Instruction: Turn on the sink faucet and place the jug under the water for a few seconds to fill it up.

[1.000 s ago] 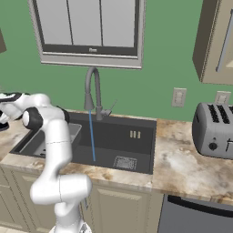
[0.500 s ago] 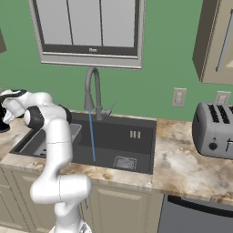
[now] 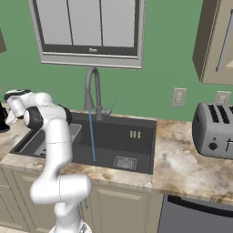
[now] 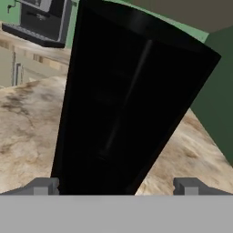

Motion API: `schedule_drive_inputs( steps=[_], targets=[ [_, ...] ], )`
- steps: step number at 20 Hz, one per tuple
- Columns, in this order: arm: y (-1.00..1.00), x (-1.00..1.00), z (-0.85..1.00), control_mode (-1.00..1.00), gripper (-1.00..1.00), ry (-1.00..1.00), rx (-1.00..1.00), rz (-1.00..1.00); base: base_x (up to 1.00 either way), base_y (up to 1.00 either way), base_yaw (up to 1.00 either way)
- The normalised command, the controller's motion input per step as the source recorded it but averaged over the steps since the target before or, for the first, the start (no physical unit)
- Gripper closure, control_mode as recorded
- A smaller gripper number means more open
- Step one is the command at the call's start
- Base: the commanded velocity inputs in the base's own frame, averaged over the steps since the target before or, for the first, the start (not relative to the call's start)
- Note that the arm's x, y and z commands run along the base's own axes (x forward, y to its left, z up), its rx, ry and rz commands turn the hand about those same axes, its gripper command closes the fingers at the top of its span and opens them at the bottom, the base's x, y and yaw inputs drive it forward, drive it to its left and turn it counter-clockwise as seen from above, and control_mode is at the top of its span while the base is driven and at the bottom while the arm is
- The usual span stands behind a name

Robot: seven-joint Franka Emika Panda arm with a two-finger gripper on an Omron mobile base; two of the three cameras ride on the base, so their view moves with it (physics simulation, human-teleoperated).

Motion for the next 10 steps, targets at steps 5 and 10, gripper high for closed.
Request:
schedule_drive_inputs(
  steps=[5,10],
  targets=[
    [0.01,0.00,-0.01,-1.00,-1.00,0.00,0.00,0.00,0.00,0.00,0.00],
    [0.07,0.00,0.00,-1.00,-1.00,0.00,0.00,0.00,0.00,0.00,0.00]
  ],
)
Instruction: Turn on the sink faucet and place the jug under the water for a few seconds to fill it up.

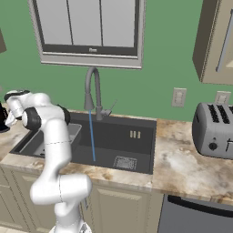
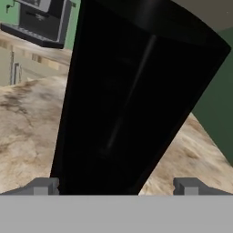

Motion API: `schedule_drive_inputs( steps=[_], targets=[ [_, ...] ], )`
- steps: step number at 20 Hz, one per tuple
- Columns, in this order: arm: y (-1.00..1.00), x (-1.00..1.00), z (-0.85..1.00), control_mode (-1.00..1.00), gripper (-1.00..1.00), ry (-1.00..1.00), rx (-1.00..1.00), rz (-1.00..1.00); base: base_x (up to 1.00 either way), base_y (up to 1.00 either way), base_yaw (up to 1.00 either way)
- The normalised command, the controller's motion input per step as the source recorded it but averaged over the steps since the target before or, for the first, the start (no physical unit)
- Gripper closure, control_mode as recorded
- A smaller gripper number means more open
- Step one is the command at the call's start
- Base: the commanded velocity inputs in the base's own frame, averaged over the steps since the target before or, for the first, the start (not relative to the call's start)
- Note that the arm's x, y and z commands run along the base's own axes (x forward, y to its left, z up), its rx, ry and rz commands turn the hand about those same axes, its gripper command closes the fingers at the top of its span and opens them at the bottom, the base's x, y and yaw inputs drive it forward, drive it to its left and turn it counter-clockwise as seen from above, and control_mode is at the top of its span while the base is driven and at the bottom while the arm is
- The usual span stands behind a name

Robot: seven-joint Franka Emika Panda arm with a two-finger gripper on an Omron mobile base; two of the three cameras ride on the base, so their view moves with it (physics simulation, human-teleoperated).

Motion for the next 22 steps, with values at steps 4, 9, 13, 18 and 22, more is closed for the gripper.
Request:
schedule_drive_inputs(
  steps=[4,9,13,18,22],
  targets=[
    [0.00,0.00,0.00,-1.00,-1.00,0.01,0.00,0.00,0.00,0.00,0.00],
    [0.00,0.00,0.00,-1.00,-1.00,0.00,0.00,0.00,0.00,0.00,0.00],
    [0.02,0.00,0.00,-1.00,1.00,0.02,0.00,-0.01,0.00,0.00,0.00],
    [0.16,0.01,0.00,-1.00,1.00,0.02,0.00,-0.02,0.00,0.00,0.00],
    [0.21,0.05,0.00,-1.00,1.00,0.00,0.00,-0.03,0.00,0.00,0.00]
  ],
)
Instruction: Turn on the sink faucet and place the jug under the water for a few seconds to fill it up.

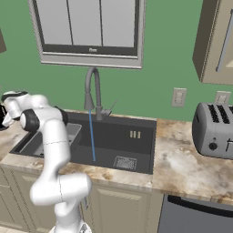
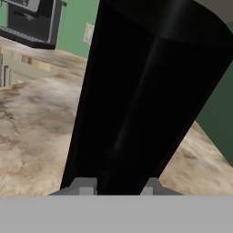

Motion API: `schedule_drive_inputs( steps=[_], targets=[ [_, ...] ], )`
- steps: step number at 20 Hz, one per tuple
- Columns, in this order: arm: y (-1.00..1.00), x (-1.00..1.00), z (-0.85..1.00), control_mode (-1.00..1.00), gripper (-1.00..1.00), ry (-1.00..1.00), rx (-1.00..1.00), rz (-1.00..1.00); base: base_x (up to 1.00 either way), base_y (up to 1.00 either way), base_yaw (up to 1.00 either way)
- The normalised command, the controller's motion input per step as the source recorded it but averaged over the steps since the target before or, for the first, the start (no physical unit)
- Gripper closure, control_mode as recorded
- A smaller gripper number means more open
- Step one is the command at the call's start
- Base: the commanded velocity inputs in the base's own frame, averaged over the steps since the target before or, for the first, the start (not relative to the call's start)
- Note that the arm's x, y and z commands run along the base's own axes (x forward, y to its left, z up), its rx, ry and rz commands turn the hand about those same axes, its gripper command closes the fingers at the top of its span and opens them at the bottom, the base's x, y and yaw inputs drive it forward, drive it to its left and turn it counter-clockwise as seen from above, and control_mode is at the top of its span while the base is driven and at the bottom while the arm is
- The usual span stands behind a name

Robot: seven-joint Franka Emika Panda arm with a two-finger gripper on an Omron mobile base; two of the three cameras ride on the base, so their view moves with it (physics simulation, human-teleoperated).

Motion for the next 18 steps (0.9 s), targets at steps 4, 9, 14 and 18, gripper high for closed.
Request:
schedule_drive_inputs(
  steps=[4,9,14,18],
  targets=[
    [0.16,0.01,0.00,-1.00,1.00,0.00,0.00,-0.03,0.00,0.00,0.00],
    [0.01,0.00,0.00,-1.00,1.00,0.00,0.01,-0.01,0.00,0.00,0.00],
    [-0.05,0.00,0.18,-1.00,1.00,0.00,0.04,-0.02,0.00,0.00,0.00],
    [-0.26,0.00,0.26,-1.00,1.00,0.00,0.05,0.00,0.00,0.00,0.00]
  ],
)
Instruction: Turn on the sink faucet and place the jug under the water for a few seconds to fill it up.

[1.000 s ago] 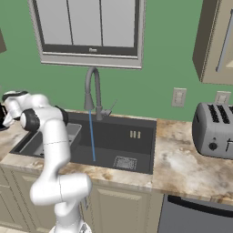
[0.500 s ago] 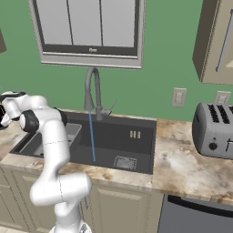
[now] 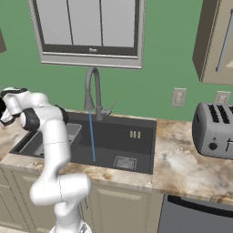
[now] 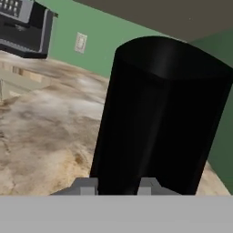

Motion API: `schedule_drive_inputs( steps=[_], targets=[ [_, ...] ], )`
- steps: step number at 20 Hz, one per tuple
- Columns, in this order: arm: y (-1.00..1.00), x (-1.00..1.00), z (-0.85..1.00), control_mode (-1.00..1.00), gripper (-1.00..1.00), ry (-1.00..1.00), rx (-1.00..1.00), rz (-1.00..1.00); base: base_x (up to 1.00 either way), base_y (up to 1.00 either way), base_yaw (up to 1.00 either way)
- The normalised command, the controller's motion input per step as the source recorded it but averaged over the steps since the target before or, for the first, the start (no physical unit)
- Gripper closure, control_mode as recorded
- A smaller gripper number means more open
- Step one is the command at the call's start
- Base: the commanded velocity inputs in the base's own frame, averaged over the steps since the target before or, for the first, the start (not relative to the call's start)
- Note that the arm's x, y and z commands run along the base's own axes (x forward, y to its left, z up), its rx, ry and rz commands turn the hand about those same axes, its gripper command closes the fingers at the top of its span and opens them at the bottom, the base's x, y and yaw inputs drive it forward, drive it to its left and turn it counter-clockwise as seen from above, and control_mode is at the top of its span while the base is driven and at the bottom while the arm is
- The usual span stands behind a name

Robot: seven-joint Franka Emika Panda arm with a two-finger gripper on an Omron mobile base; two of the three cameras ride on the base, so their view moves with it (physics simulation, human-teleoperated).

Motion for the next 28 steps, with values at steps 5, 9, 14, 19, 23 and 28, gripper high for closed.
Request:
schedule_drive_inputs(
  steps=[5,9,14,19,23,28],
  targets=[
    [-0.60,-0.03,0.20,-1.00,1.00,0.00,0.07,0.00,0.00,0.00,0.00],
    [-0.67,-0.11,0.19,-1.00,1.00,0.00,0.10,0.00,0.00,0.00,0.00],
    [-0.61,-0.22,0.24,-1.00,1.00,0.00,0.12,0.00,0.00,0.00,0.00],
    [-0.65,-0.50,0.43,-1.00,1.00,0.00,0.12,0.00,0.00,0.00,0.00],
    [-0.59,-0.59,0.62,-1.00,1.00,0.00,0.07,-0.02,0.00,0.00,0.00],
    [-0.54,-0.46,0.71,-1.00,1.00,0.00,0.04,-0.06,0.00,0.00,0.00]
  ],
)
